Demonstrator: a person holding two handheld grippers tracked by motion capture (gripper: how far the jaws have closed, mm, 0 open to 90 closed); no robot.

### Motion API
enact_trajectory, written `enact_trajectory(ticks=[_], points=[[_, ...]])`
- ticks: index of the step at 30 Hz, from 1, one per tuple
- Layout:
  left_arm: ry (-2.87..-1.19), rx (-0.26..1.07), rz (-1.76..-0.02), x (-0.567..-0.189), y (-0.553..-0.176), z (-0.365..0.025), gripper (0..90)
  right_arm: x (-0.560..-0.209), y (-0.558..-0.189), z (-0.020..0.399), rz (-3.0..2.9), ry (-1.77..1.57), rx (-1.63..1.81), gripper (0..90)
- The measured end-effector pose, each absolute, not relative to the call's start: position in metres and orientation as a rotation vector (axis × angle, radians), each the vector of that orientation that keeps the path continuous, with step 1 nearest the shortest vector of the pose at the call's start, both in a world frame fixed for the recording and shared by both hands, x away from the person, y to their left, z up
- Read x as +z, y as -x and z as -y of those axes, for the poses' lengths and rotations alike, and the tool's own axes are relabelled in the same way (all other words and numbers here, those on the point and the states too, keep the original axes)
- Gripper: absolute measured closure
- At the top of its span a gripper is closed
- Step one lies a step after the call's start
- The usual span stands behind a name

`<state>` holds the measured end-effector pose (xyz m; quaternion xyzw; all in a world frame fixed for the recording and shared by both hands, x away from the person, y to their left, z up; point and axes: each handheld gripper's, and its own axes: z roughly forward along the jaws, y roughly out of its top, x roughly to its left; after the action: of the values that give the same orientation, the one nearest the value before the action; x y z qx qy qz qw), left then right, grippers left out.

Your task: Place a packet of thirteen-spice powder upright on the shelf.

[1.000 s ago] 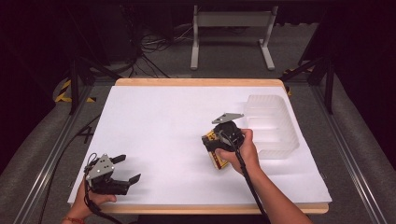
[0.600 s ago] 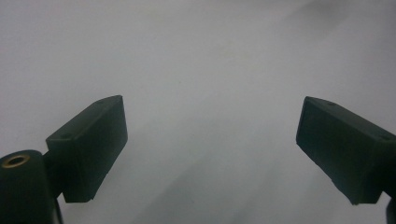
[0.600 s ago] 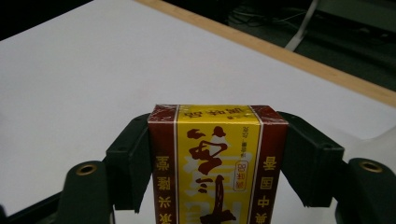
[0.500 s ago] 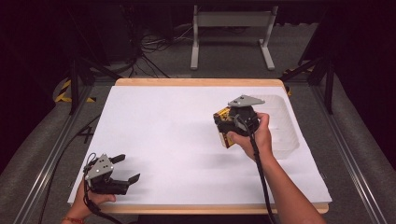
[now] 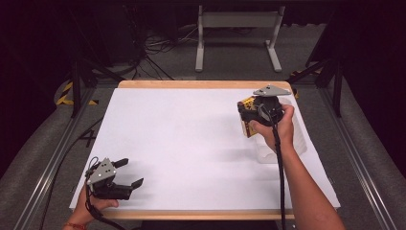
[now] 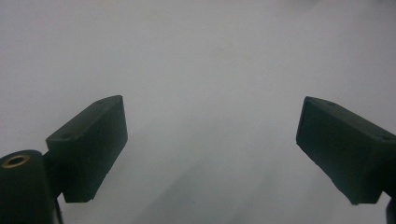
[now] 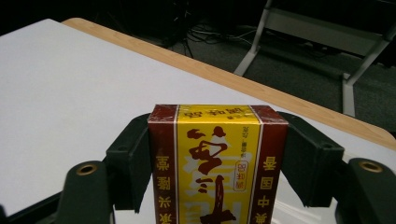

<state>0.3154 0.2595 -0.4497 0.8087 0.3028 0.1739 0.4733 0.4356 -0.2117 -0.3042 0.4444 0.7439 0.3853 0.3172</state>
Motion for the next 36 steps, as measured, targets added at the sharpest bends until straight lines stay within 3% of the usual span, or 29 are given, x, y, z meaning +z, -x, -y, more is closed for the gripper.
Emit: enact_trajectory(ticks=[36], points=[[-1.981, 0.417, -0.726, -0.45, -0.316, -0.258, 9.4, -0.338, -0.463, 0.267, -1.895, -1.338, 0.902, 32.2]])
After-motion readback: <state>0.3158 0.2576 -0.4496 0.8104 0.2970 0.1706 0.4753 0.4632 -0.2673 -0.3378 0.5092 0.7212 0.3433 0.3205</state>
